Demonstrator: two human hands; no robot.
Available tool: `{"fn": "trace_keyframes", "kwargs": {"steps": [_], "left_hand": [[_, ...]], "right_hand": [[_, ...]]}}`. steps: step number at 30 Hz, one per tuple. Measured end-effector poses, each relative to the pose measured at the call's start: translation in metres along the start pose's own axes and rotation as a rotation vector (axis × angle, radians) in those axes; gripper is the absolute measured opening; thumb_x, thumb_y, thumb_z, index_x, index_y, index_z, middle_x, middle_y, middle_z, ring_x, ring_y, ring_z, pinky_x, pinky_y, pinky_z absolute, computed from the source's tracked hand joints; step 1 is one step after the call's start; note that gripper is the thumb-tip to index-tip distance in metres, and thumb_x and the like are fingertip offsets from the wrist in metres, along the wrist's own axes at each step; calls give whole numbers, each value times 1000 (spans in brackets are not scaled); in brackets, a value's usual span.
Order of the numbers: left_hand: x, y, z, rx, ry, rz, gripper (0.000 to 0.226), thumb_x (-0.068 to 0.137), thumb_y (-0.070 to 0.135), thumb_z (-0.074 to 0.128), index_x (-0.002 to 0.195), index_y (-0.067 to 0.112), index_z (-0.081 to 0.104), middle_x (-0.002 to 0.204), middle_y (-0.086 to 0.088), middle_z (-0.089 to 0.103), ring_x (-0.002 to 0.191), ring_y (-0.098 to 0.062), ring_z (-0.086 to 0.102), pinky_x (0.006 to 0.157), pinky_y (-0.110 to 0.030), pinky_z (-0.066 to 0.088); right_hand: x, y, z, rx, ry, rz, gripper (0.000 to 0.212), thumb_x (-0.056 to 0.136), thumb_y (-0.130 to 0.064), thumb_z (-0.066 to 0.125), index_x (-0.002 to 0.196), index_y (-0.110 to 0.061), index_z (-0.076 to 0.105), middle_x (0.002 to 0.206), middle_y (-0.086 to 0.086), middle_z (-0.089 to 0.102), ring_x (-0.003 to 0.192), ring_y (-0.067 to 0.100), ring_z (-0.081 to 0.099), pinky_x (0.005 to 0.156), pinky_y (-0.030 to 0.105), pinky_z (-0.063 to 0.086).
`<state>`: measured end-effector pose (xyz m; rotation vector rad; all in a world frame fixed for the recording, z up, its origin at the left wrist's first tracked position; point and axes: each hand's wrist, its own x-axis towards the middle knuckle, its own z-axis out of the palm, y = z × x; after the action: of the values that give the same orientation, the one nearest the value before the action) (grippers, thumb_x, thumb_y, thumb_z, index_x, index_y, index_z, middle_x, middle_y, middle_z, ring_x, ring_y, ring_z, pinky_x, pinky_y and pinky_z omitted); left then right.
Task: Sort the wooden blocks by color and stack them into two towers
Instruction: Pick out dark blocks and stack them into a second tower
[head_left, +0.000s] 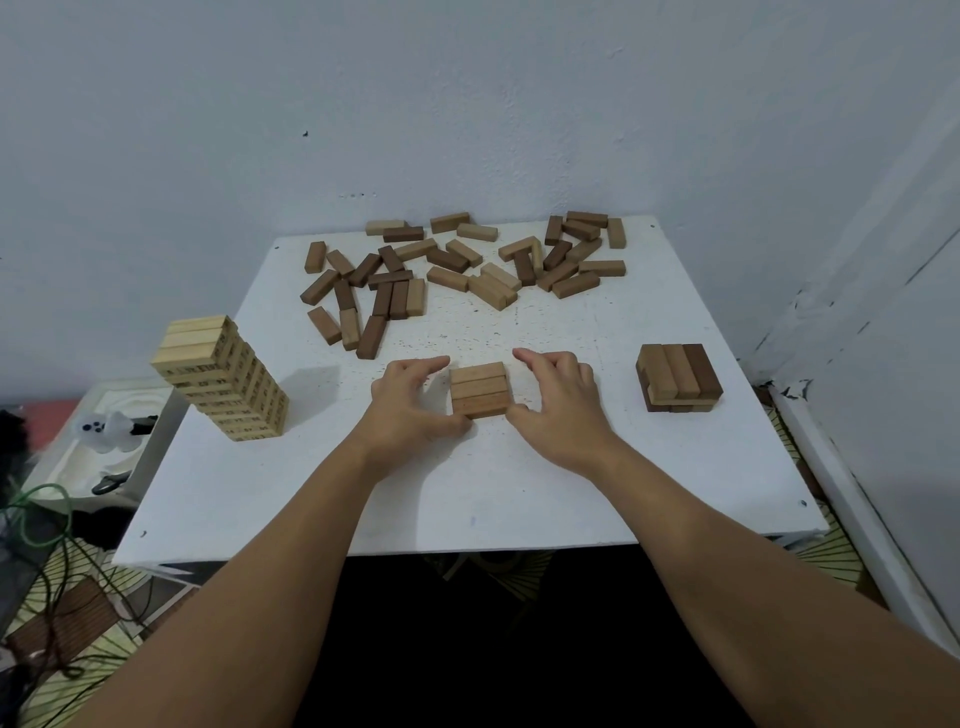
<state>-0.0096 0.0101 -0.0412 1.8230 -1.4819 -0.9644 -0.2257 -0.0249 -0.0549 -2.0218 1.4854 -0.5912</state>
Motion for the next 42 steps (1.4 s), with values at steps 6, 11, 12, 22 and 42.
{"fn": "trace_keyframes", "kwargs": {"steps": [6, 11, 12, 22, 42], "left_hand": [[0, -1, 0, -11, 3, -6, 84, 71, 37, 90, 146, 33, 55, 138, 12, 40, 140, -17, 30, 120, -45, 31], [-1, 1, 0, -36, 3, -19, 90, 61, 45, 87, 145, 34, 56, 137, 14, 40, 138, -13, 30, 120, -48, 32], [-1, 1, 0, -36, 1, -19, 90, 61, 46, 86, 145, 34, 56, 137, 14, 40, 137, -13, 30, 120, -48, 32], [-2, 2, 1, -27, 9, -8, 78, 76, 28, 91, 145, 31, 56, 136, 13, 40, 137, -11, 28, 118, -38, 29], [-4, 1, 4, -12, 102, 6, 36, 69, 24, 93, 92, 25, 65, 123, 15, 42, 131, -15, 35, 105, -32, 35]], "right_hand": [[-3, 1, 0, 0, -2, -29, 55, 95, -35, 62, 149, -28, 52, 132, -5, 38, 125, 15, 29, 112, 27, 25], [-4, 4, 5, 122, 204, 21, 27, 96, -23, 61, 120, -23, 73, 118, -8, 40, 116, 9, 33, 101, 21, 32], [-4, 3, 5, 132, 220, 26, 21, 97, -22, 61, 112, -23, 75, 116, -8, 41, 114, 9, 35, 99, 20, 32], [-3, 2, 7, 127, 213, -3, 18, 96, -22, 63, 99, -24, 80, 110, -10, 43, 110, 9, 35, 88, 6, 30], [0, 0, -3, 89, 17, 25, 28, 92, -43, 67, 115, -27, 65, 123, -6, 37, 122, 15, 31, 106, 27, 28]]}}
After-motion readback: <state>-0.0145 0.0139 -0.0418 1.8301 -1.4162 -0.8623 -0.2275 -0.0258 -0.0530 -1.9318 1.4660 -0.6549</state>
